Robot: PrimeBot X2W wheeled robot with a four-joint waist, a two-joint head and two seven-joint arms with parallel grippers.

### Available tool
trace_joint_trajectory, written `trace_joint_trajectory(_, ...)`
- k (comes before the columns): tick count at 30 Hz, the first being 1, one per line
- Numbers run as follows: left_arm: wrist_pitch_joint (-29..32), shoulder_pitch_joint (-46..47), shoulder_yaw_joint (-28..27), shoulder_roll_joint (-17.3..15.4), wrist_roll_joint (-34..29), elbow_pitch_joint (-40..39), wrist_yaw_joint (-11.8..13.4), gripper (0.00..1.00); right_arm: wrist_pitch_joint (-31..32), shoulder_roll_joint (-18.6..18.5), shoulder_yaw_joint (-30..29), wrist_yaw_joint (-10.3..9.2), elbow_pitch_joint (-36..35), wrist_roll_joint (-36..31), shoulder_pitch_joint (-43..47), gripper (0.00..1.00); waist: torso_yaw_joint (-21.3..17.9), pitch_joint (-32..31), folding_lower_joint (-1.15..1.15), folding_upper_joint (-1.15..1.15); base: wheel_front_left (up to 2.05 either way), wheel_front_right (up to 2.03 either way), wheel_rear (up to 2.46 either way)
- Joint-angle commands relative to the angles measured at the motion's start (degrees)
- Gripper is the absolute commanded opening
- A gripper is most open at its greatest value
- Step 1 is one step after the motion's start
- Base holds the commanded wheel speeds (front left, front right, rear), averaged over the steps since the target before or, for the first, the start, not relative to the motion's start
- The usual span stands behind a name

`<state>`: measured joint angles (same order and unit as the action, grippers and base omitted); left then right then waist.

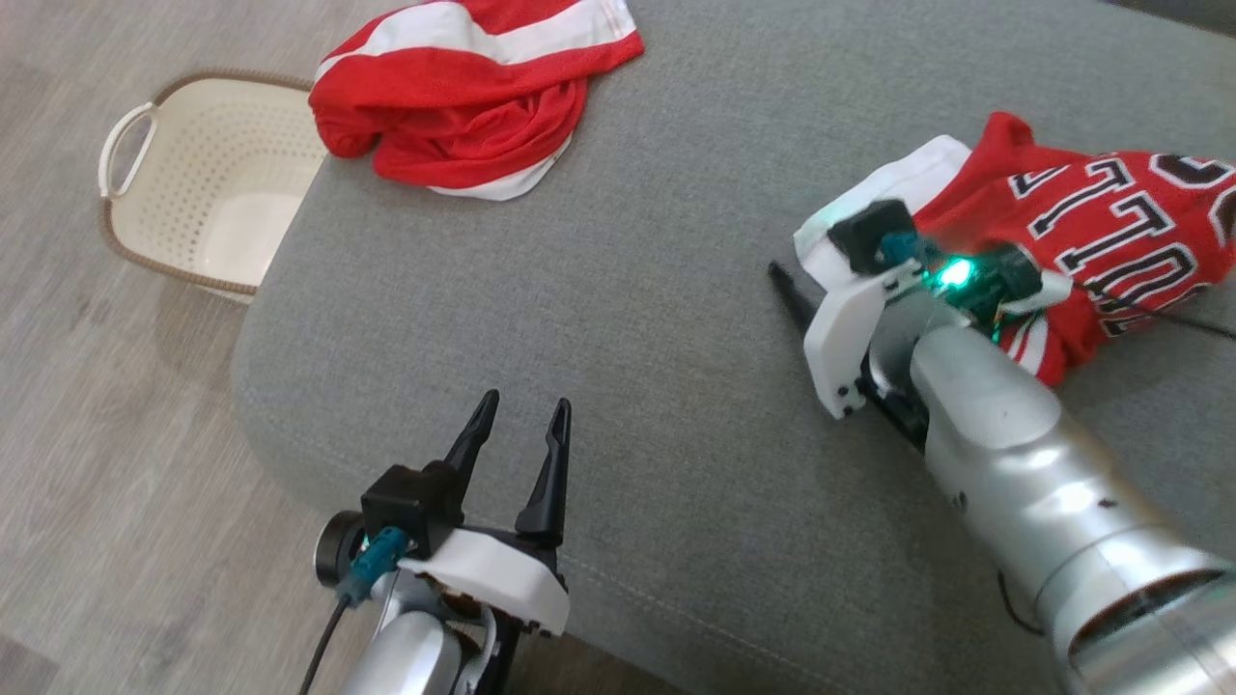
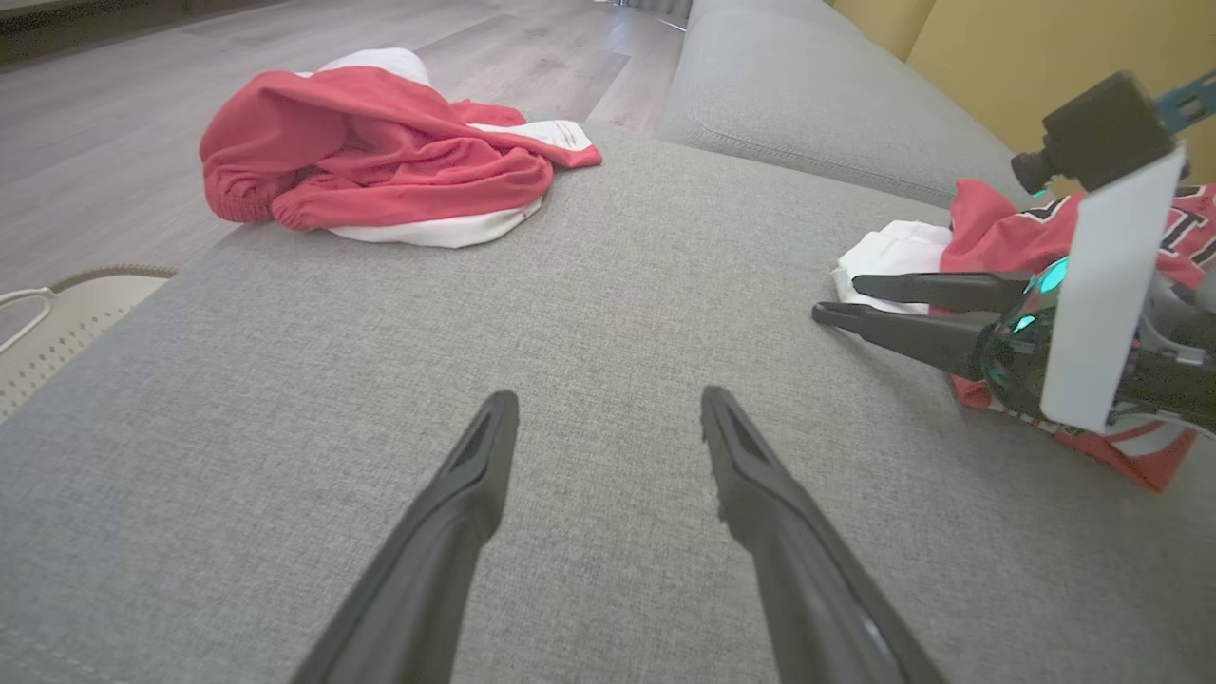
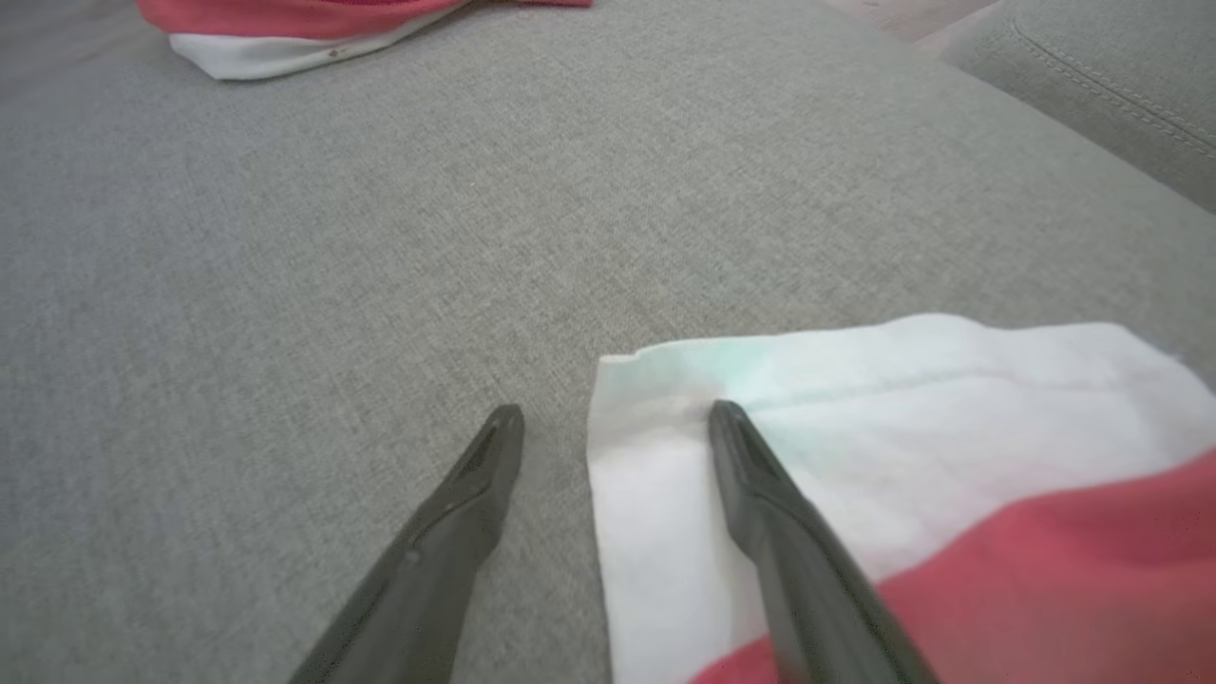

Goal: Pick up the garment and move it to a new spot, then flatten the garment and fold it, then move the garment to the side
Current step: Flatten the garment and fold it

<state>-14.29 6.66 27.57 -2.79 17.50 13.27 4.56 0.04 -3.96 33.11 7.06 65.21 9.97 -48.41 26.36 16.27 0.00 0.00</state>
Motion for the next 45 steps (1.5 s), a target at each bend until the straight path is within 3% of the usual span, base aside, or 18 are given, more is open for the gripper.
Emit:
trace_joint_trajectory(1, -0.71, 2.11, -1.32, -0.1, 0.75, -1.85, 0.5, 1.0, 1.0, 1.08, 0.5, 0.43, 0.08, -0.62, -1.5, 0.89, 0.51, 0.6, 0.0, 0.0, 0.0, 0.0, 0.0)
trace_joint_trajectory(2, -0.71, 2.13, -1.29, -0.1, 0.78, -1.85, 0.54, 1.0, 1.3, 1.08, 0.37, 0.43, 0.64, -0.73, -1.68, 0.53, 0.54, 0.64, 0.0, 0.0, 0.0, 0.0, 0.0)
trace_joint_trajectory(4, -0.71, 2.17, -1.3, -0.1, 0.85, -1.82, 0.61, 1.0, 1.71, 1.08, 0.05, 0.43, 1.66, -1.02, -2.06, 0.0, 0.47, 0.7, 0.0, 0.0, 0.0, 0.0, 0.0)
trace_joint_trajectory(15, -0.71, 2.84, -2.1, -0.09, 0.62, -1.5, 0.55, 1.0, -6.8, 1.08, -1.82, 0.43, -2.87, 0.83, -6.55, 0.0, -3.47, -0.55, 0.0, 0.0, 0.0, 0.0, 0.0)
trace_joint_trajectory(23, -0.71, 2.21, -2.68, -0.09, 0.55, -0.38, -0.02, 1.0, -10.53, 1.08, -0.13, 0.43, -11.1, 7.1, -17.64, 0.0, -7.88, -4.36, 0.0, 0.0, 0.0, 0.0, 0.0)
trace_joint_trajectory(30, -0.71, 1.66, -2.36, -0.09, 0.49, 0.39, -0.46, 1.0, -13.63, 1.08, -0.25, 0.43, -13.73, 8.51, -26.0, 0.0, -8.67, -6.55, 0.0, 0.0, 0.0, 0.0, 0.0)
trace_joint_trajectory(33, -0.71, 1.32, -2.01, -0.09, 0.51, 0.87, -0.64, 1.0, -14.69, 1.08, -1.73, 0.43, -14.71, 7.86, -29.73, 0.0, -8.49, -7.59, 0.0, 0.0, 0.0, 0.0, 0.0)
trace_joint_trajectory(37, -0.71, 0.73, -2.45, -0.09, 0.41, 0.82, -0.45, 1.0, -15.0, 0.45, -8.51, 0.43, -20.82, 5.37, -34.02, 0.0, -9.11, -8.14, 0.0, 0.0, 0.0, 0.0, 0.0)
trace_joint_trajectory(40, -0.71, 0.22, -3.45, -0.09, -0.02, 0.79, -0.35, 1.0, -15.02, -1.3, -12.85, 0.43, -22.86, 3.62, -32.94, 0.0, -10.44, -8.27, 0.0, 0.0, 0.0, 0.0, 0.0)
trace_joint_trajectory(45, -0.71, 0.09, -4.73, -0.09, -0.75, 0.47, -0.8, 1.0, -15.02, -6.43, -16.39, 0.43, -19.17, 1.49, -26.57, 0.0, -13.68, -7.71, 0.0, 0.0, 0.0, 0.0, 0.0)
